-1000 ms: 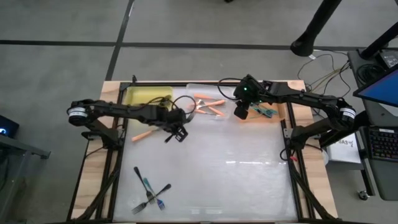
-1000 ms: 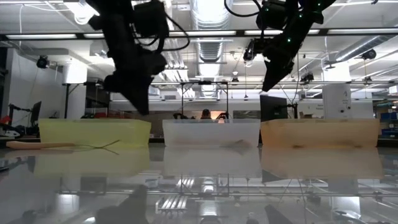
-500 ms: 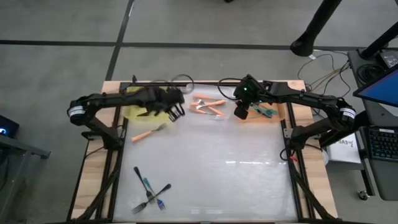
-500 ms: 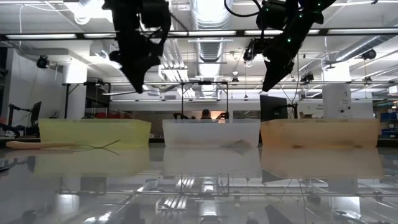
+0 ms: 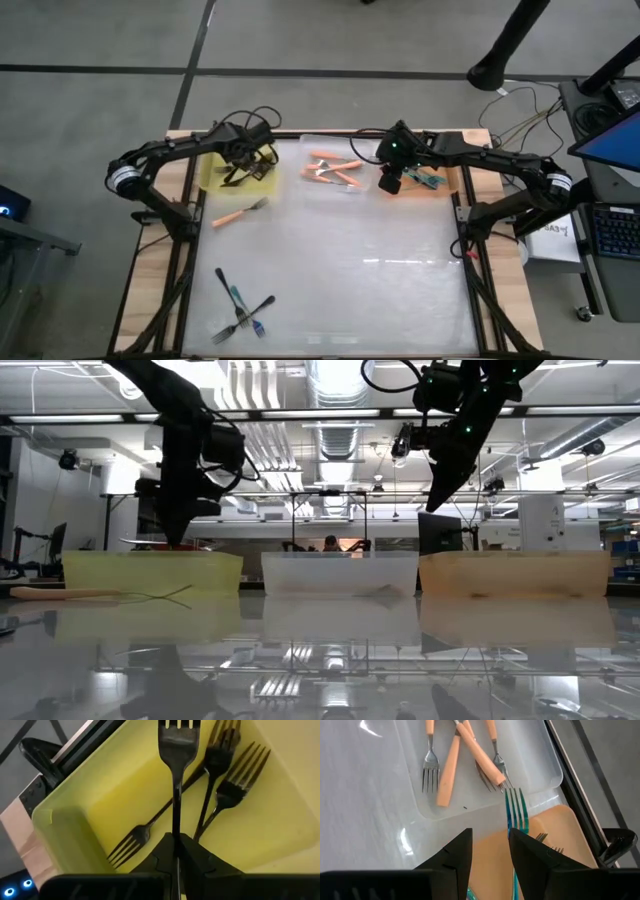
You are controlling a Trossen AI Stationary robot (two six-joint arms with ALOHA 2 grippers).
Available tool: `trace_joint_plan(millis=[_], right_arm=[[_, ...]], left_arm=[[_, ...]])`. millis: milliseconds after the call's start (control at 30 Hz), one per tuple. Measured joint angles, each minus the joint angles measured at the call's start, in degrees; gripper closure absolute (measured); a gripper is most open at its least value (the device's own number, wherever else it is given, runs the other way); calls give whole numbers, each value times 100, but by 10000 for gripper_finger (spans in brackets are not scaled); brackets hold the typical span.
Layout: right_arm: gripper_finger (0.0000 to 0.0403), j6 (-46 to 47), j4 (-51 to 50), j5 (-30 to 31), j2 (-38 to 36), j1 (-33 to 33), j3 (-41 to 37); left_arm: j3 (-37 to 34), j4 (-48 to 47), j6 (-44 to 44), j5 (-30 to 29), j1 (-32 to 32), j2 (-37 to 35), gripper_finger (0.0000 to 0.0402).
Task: Sort silverware by color (type)
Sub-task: Put the black fork into the yellow bin, then put the orange fork into the transparent bin
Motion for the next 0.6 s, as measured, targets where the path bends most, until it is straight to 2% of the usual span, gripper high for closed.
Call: trace_joint_plan(millis=[167,500,600], right_arm=[[282,0,2,1,0,0,2],[282,0,4,-1,0,-2,20],[282,2,4,-1,0,-1,20]], left_arm=[[45,-2,334,279,0,-2,386],[120,-26,710,267,1,-3,329],[171,-230,724,735,-9,-3,314]])
